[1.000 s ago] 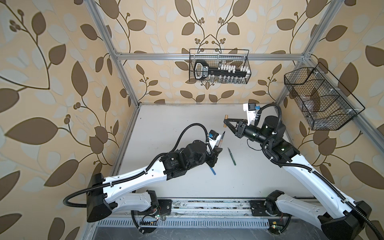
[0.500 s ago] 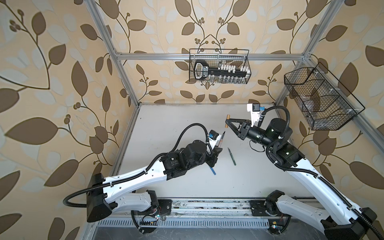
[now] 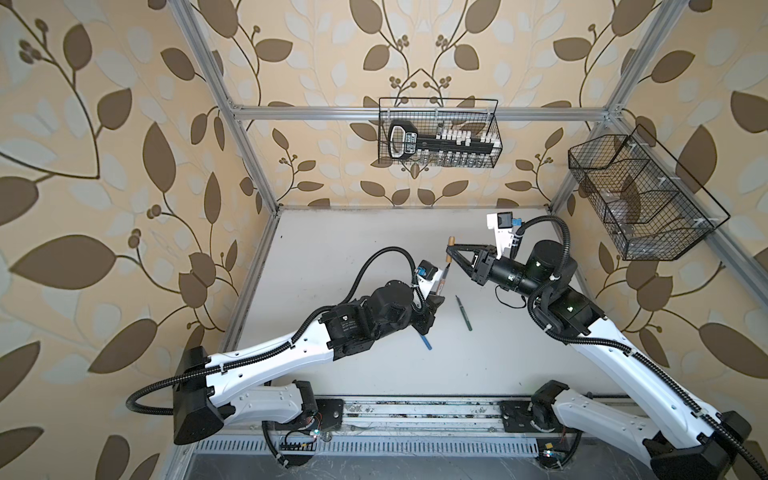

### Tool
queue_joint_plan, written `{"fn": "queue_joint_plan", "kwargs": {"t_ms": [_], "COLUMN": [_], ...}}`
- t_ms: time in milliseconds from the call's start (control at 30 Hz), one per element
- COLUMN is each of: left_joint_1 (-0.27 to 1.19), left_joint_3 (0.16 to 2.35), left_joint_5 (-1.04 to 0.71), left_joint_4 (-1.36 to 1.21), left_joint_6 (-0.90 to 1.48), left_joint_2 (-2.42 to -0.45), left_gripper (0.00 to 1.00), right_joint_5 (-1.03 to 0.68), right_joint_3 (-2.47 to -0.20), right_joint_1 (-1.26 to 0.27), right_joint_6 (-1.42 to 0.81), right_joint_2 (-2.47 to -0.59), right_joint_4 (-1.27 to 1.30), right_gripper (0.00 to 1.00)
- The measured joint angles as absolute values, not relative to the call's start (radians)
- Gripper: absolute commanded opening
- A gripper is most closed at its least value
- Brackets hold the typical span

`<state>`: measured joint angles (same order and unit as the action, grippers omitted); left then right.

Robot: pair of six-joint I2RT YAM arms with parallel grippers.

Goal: Insert the pens into the pen caps
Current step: 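Lower the tan cap onto the orange pen's nib with the right gripper, then open the right gripper and draw it back from the capped pen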

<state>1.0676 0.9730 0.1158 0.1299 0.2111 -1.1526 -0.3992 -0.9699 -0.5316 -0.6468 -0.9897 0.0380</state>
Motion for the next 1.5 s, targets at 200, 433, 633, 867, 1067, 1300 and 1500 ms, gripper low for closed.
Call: {"fn": "queue_joint_plan", "kwargs": {"t_ms": [200, 433, 633, 867, 1067, 1300, 1500], "left_joint_1": [1.067, 1.068, 1.068, 1.068, 1.068, 1.068, 1.068], "left_joint_3": [0.973, 0.973, 0.973, 0.973, 0.973, 0.973, 0.973], "left_joint_5": [0.117, 0.116, 0.116, 0.115, 0.113, 0.113, 0.113], "left_joint_4": [0.130, 0.131, 0.130, 0.130, 0.126, 0.114, 0.096], "left_joint_6": [0.212, 0.212, 0.212, 0.213, 0.213, 0.213, 0.213], "left_joint_2": [-1.153, -1.153, -1.151, -1.136, -1.136, -1.135, -1.135], "left_gripper": [0.07, 0.07, 0.07, 0.08, 0.08, 0.08, 0.08], "right_joint_5": [-0.396, -0.389, -0.384, -0.369, -0.362, -0.362, -0.367], "right_joint_3": [-0.944, -0.917, -0.903, -0.875, -0.863, -0.863, -0.861], "right_joint_1": [-0.540, -0.543, -0.553, -0.567, -0.570, -0.572, -0.577], "right_joint_6": [-0.647, -0.657, -0.671, -0.690, -0.691, -0.690, -0.691], "right_joint_2": [-0.977, -0.960, -0.960, -0.952, -0.941, -0.923, -0.918], "right_joint_4": [0.040, 0.061, 0.098, 0.162, 0.178, 0.175, 0.175], "right_gripper": [0.20, 0.20, 0.20, 0.20, 0.20, 0.20, 0.20]}}
